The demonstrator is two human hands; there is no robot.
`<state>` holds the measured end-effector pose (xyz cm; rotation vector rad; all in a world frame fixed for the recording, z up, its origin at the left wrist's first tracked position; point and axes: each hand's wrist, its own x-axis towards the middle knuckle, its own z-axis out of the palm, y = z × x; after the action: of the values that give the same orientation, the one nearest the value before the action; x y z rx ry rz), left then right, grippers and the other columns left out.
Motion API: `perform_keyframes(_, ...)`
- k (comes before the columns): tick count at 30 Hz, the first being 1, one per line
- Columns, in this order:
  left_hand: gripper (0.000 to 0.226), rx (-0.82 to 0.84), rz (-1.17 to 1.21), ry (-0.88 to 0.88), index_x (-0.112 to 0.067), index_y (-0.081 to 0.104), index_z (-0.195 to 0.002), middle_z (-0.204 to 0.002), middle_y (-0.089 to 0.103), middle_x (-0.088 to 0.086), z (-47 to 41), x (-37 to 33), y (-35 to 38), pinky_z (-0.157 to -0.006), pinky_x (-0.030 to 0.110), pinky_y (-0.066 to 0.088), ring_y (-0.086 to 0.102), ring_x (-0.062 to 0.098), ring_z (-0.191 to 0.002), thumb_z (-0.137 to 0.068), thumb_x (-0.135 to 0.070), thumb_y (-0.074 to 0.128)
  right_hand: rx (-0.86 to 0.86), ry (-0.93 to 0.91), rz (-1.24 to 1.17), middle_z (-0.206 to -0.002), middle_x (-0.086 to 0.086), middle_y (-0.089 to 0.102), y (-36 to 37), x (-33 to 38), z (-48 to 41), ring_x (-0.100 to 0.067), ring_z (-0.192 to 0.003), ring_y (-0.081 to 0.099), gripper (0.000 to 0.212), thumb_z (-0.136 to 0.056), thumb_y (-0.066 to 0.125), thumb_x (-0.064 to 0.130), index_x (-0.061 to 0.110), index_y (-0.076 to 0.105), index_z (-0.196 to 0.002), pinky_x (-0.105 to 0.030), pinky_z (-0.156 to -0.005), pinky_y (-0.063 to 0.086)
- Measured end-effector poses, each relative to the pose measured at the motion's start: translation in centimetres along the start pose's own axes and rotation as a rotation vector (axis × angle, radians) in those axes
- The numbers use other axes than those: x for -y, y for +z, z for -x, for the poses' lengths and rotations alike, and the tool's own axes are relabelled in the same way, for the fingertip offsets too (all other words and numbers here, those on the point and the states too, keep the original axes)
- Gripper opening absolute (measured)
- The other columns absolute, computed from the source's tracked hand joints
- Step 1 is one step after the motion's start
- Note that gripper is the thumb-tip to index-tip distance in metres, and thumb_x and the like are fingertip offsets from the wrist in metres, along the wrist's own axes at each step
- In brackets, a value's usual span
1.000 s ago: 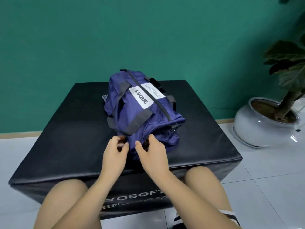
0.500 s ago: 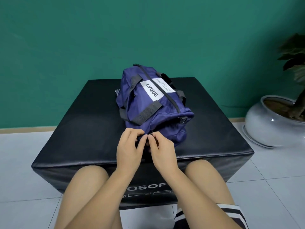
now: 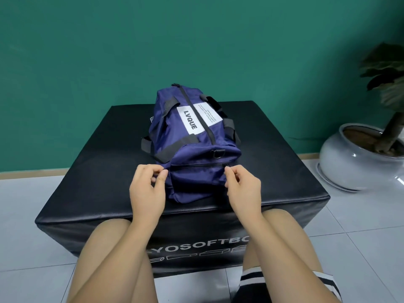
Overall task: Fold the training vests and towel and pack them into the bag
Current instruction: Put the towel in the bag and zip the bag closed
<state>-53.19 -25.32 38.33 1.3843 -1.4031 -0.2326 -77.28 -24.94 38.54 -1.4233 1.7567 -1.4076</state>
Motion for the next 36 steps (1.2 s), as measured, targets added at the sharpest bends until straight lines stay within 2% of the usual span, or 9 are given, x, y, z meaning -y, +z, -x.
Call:
perform_keyframes(12, 0.010, -0.122, -0.005, -0.222, -0.024, 0.069, -0.091, -0.095, 0.056, -0.001, -1.3, 1.6, -1.5, -0.072, 0.007, 0.041, 0.055, 0.009, -0.075, -0.099, -0.017, 0.071, -0.048, 0.043, 0.091, -0.064, 0.006, 0.059, 0.0, -1.7, -1.0, -0.015, -0.062, 0.053, 0.033, -0.103, 0.059, 0.038, 0.024, 0.057, -0.074, -0.041, -0.068, 0.051)
perform_keyframes(16, 0.014, -0.114, 0.068, -0.316, -0.025, 0.063, -0.089, -0.079, 0.059, 0.001, -0.6, 1.4, -1.4, -0.068, 0.016, 0.042, 0.055, 0.013, -0.071, -0.101, -0.027, 0.068, -0.021, 0.039, 0.064, -0.096, 0.012, 0.068, 0.8, -2.0, -1.6, -0.010, -0.087, 0.064, 0.009, -0.102, 0.064, 0.034, 0.030, 0.062, -0.109, -0.037, -0.083, 0.053)
perform_keyframes(18, 0.015, -0.101, 0.100, -0.354, -0.024, 0.058, -0.092, -0.076, 0.063, 0.002, 0.1, 1.0, -1.3, -0.063, 0.012, 0.040, 0.058, 0.014, -0.071, -0.102, -0.030, 0.068, 0.053, 0.029, 0.105, -0.119, 0.009, 0.062, 1.1, -2.3, -2.2, -0.014, -0.100, 0.065, 0.033, -0.100, 0.064, 0.030, 0.032, 0.056, -0.132, -0.035, -0.090, 0.052)
perform_keyframes(21, 0.023, -0.086, 0.150, -0.390, -0.022, 0.048, -0.101, -0.074, 0.068, 0.005, 1.1, 0.1, -0.8, -0.061, 0.014, 0.040, 0.064, 0.013, -0.069, -0.101, -0.030, 0.071, 0.095, 0.022, 0.132, -0.124, 0.007, 0.056, 1.3, -2.0, -2.9, -0.014, -0.100, 0.063, 0.044, -0.101, 0.058, 0.022, 0.034, 0.054, -0.144, -0.032, -0.090, 0.048)
perform_keyframes(23, 0.027, -0.049, 0.168, -0.403, -0.020, 0.046, -0.099, -0.071, 0.070, 0.006, 2.0, -0.2, -0.2, -0.064, 0.019, 0.042, 0.066, 0.010, -0.068, -0.100, -0.028, 0.071, 0.079, 0.002, 0.135, -0.116, 0.005, 0.059, 1.1, -1.8, -3.6, -0.009, -0.093, 0.061, 0.036, -0.103, 0.058, 0.019, 0.030, 0.062, -0.137, -0.027, -0.087, 0.044)
perform_keyframes(26, 0.022, 0.060, 0.129, -0.358, -0.024, 0.053, -0.091, -0.075, 0.072, 0.000, 3.2, -0.1, 0.9, -0.070, 0.030, 0.049, 0.069, 0.011, -0.074, -0.100, -0.031, 0.072, 0.074, -0.035, 0.185, -0.097, 0.004, 0.061, 1.2, -1.9, -4.2, -0.014, -0.084, 0.059, 0.007, -0.102, 0.060, 0.018, 0.021, 0.066, -0.101, -0.031, -0.079, 0.043)
perform_keyframes(29, 0.014, 0.151, 0.140, -0.307, -0.027, 0.061, -0.092, -0.091, 0.071, -0.007, 3.6, -0.2, 1.8, -0.074, 0.027, 0.050, 0.066, 0.010, -0.084, -0.098, -0.029, 0.074, 0.044, -0.079, 0.201, -0.083, 0.004, 0.055, 1.5, -1.8, -3.8, -0.017, -0.075, 0.055, 0.020, -0.100, 0.060, 0.017, 0.016, 0.054, -0.081, -0.040, -0.072, 0.045)
perform_keyframes(31, 0.015, 0.193, 0.152, -0.270, -0.033, 0.065, -0.103, -0.108, 0.069, -0.014, 3.6, 0.1, 2.2, -0.082, 0.030, 0.055, 0.066, 0.007, -0.092, -0.095, -0.032, 0.077, 0.044, -0.128, 0.206, -0.082, 0.004, 0.051, 1.8, -1.4, -3.0, -0.017, -0.072, 0.052, 0.021, -0.099, 0.059, 0.017, 0.017, 0.052, -0.079, -0.043, -0.070, 0.047)
perform_keyframes(36, 0.076, 0.293, 0.157, -0.233, -0.043, 0.042, -0.157, -0.153, 0.042, -0.029, 3.1, 0.9, 1.6, -0.104, 0.023, 0.047, 0.054, -0.004, -0.128, -0.092, -0.046, 0.079, 0.092, -0.270, 0.247, -0.078, 0.002, 0.055, 3.8, -0.8, 0.2, -0.024, -0.069, 0.054, 0.019, -0.098, 0.055, 0.032, 0.020, 0.052, -0.083, -0.046, -0.067, 0.050)
